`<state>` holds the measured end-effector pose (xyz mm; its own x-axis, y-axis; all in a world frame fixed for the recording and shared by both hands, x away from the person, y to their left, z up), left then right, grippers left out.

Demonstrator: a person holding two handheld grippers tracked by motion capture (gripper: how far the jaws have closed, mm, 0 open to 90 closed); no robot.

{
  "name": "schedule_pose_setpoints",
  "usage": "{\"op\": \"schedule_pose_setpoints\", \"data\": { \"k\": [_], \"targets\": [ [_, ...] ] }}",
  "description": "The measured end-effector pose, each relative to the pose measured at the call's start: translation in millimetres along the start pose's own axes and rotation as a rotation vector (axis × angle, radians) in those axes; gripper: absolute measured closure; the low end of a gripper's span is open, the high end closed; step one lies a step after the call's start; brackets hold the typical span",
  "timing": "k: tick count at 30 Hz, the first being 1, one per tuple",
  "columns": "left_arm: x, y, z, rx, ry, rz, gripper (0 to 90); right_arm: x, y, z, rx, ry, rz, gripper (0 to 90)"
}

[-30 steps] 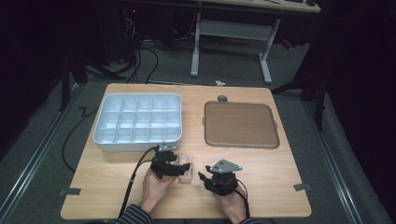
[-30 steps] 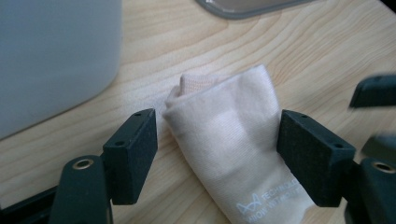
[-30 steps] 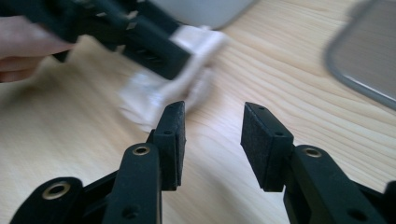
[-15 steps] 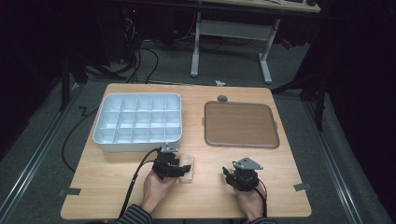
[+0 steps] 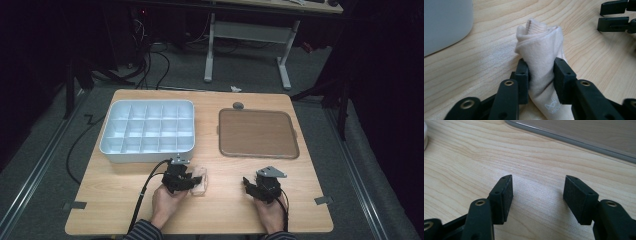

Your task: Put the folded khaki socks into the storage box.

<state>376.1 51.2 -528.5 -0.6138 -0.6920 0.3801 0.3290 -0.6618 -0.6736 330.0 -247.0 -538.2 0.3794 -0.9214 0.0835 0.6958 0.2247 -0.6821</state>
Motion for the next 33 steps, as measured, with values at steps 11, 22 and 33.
{"op": "schedule_pose_setpoints", "data": {
  "k": [11,22,33],
  "targets": [
    [4.2,-3.5,-1.7,0.017,0.029,-0.009,75.2,-0.6,0.7,0.6,-0.001,-0.004,0.006,39.5],
    [5.8,-12.7,-1.6,0.030,0.051,-0.016,75.7,-0.7,0.9,0.7,0.000,-0.007,0.007,39.2],
    [2.8,-23.6,2.4,0.040,0.027,-0.030,75.7,-1.0,1.0,0.8,-0.001,-0.008,0.011,38.6]
  ]
}}
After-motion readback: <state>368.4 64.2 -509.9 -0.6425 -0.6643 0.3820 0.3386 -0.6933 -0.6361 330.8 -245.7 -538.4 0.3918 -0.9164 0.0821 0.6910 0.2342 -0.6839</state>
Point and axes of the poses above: each handheld gripper's, and its own axes: y roughly forward along the jaws, z roughly out of its top, x roughly to its right, the point moved 1 cm from there along y, roughly forward along the jaws, and after that the axes turned 5 degrees about -y, right-handed, at the moved point
